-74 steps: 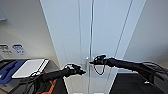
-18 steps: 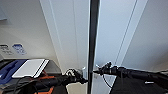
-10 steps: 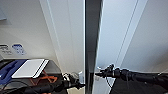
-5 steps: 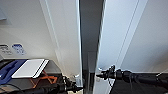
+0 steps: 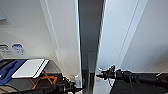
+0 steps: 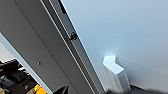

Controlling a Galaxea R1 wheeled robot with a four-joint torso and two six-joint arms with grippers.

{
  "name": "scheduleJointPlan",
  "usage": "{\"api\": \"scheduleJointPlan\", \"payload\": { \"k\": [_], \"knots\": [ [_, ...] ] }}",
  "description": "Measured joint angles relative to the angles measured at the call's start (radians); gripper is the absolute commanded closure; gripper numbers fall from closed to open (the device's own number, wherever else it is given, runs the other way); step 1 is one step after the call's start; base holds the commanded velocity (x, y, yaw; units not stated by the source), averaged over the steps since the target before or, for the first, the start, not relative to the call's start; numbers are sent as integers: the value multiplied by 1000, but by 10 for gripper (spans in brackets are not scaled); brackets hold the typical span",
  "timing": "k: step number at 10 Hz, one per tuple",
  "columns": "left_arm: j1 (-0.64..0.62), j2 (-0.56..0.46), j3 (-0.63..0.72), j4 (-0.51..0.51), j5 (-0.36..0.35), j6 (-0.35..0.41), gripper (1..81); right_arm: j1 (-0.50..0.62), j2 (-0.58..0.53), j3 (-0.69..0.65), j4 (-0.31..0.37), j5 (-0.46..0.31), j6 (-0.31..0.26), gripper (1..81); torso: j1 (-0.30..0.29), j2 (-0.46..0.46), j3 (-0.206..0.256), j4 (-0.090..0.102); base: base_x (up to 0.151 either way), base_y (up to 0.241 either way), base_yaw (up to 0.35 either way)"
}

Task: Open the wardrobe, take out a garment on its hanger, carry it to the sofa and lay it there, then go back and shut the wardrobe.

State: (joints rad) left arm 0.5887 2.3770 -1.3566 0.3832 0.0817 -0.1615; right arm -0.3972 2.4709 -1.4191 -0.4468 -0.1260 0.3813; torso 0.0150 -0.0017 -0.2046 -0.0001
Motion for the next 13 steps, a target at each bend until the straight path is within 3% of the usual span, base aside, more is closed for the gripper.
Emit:
{"api": "scheduleJointPlan", "payload": {
  "k": [5,13],
  "knots": [
    [34,-56,51,48,-10,3,10,-21,-38,44,-9,20,-7,10,1,0,0,0,0,0,0],
    [53,-76,64,81,-30,5,10,-114,-220,238,-160,22,-25,10,2,0,0,0,0,0,0]
  ]
}}
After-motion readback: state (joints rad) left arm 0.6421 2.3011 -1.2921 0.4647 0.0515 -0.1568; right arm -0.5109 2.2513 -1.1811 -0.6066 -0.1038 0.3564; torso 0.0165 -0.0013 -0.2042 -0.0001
